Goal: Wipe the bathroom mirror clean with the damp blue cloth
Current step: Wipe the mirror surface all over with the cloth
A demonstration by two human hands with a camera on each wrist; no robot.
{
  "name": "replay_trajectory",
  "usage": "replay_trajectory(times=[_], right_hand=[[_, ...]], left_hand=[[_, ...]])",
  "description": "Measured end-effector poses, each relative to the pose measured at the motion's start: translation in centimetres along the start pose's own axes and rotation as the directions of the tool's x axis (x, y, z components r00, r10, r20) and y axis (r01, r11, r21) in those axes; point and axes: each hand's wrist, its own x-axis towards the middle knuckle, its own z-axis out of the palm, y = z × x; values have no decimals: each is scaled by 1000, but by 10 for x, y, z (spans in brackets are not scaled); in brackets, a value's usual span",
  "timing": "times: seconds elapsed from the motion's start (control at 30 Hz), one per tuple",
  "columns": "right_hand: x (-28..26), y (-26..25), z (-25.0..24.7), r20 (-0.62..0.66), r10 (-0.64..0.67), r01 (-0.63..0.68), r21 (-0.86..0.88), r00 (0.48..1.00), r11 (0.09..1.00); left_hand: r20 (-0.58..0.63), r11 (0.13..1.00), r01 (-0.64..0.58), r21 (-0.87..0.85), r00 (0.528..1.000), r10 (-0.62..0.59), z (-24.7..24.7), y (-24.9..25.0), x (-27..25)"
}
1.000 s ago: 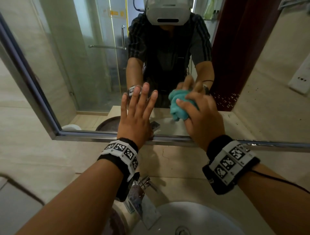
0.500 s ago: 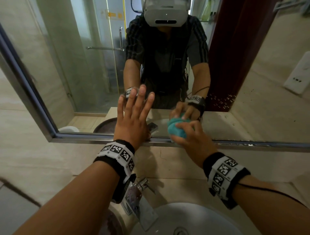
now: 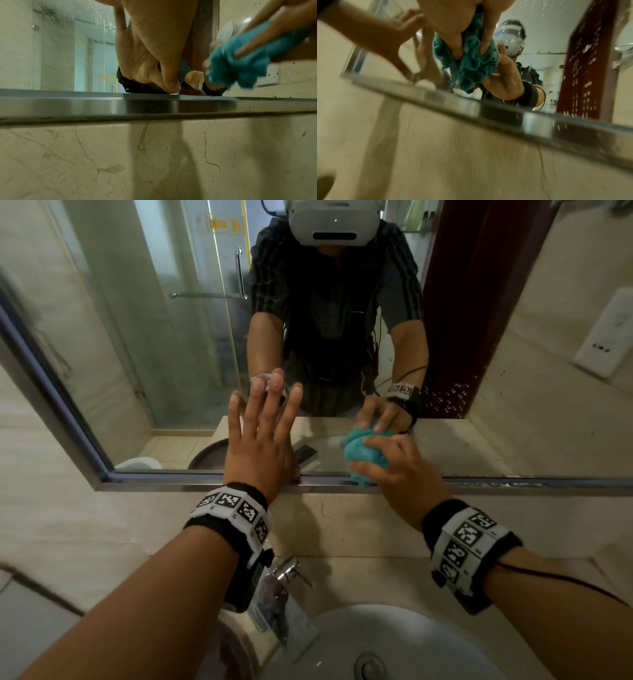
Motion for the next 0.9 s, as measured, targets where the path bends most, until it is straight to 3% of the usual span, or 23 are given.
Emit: replay_trajectory(times=[0.07,0.13,0.2,0.27,0.33,0.37,0.43,0.5,0.57,0.63,0.7,0.77,0.83,0.9], right_hand=[[24,5,-21,-181,79,-81,-3,980,997],[57,9,-44,-373,191,-192,35,908,981],[73,8,-49,-455,263,-249,91,851,964],[55,0,-29,-373,182,-190,14,910,982],[20,-7,-5,-159,33,-45,-73,987,996],[5,-8,-1,-39,-8,5,-70,999,998],[-6,-2,-6,53,-16,18,-35,998,999],[2,4,-23,44,97,-98,28,994,995],[25,9,-45,-89,211,-199,130,973,971],[49,15,-63,-248,220,-194,127,943,973],[61,16,-69,-332,214,-178,137,919,975],[51,15,-55,-303,138,-118,81,943,990],[23,14,-33,-150,-14,15,2,989,1000],[7,21,-31,-2,-104,104,29,995,994]], left_hand=[[8,1000,-7,-13,1000,7,0,-1,0],[-1,999,-14,-31,1000,14,2,-2,0],[-15,999,-22,-42,1000,22,3,-4,0],[-14,997,-41,-60,999,40,4,-5,1],[-40,996,-46,-79,998,43,6,-7,1],[-47,995,-43,-86,998,39,6,-6,1],[-33,996,-28,-86,999,25,3,-3,0],[-3,997,-9,-80,1000,9,-2,3,-1],[17,997,17,-79,1000,-16,-10,11,-2],[-11,998,20,-62,1000,-21,-20,18,-2],[-56,998,-53,-24,997,51,-29,26,2],[-65,992,-123,-8,990,122,-36,36,9],[-31,993,-117,-25,993,117,-37,42,16],[-1,996,-84,-31,996,84,-33,43,20]])
